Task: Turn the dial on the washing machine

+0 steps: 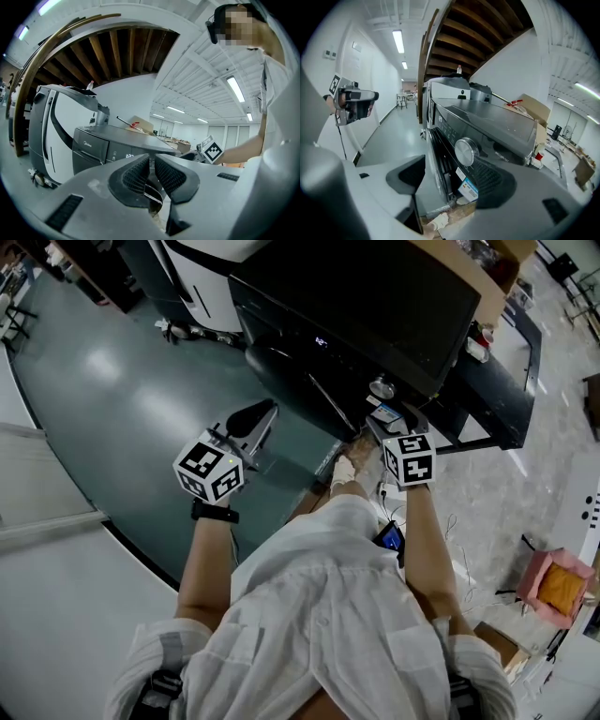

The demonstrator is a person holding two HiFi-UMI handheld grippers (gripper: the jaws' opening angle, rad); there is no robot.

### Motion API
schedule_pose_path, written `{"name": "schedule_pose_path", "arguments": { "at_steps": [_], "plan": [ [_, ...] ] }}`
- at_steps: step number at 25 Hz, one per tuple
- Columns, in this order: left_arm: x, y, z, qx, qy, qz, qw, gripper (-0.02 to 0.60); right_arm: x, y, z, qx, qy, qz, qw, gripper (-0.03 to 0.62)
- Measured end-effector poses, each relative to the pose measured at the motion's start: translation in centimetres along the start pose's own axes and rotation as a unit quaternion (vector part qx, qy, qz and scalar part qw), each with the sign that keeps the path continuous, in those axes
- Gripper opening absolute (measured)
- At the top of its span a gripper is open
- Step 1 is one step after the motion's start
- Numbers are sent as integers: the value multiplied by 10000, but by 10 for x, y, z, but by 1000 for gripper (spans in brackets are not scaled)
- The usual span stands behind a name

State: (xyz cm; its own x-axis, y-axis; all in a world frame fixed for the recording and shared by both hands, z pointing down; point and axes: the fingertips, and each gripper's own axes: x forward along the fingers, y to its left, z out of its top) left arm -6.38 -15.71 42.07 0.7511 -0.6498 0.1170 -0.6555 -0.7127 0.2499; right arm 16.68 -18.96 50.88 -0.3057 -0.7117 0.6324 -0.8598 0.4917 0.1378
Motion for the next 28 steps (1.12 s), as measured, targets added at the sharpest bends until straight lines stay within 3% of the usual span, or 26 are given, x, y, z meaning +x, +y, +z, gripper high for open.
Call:
{"name": "schedule_pose_path", "arguments": {
  "at_steps": [6,21,28],
  "plan": [
    [-27,4,17,90,-181,218,9996,29,-45,3,12,196,-475,-89,9986,262],
    [-112,-11,57,476,-536,591,9957,29,-171,28,26,456,-1692,-451,9835,2],
    [-160,-12,59,478,-658,972,9919,29,-204,32,14,468,-1781,-681,9805,0]
  ]
}}
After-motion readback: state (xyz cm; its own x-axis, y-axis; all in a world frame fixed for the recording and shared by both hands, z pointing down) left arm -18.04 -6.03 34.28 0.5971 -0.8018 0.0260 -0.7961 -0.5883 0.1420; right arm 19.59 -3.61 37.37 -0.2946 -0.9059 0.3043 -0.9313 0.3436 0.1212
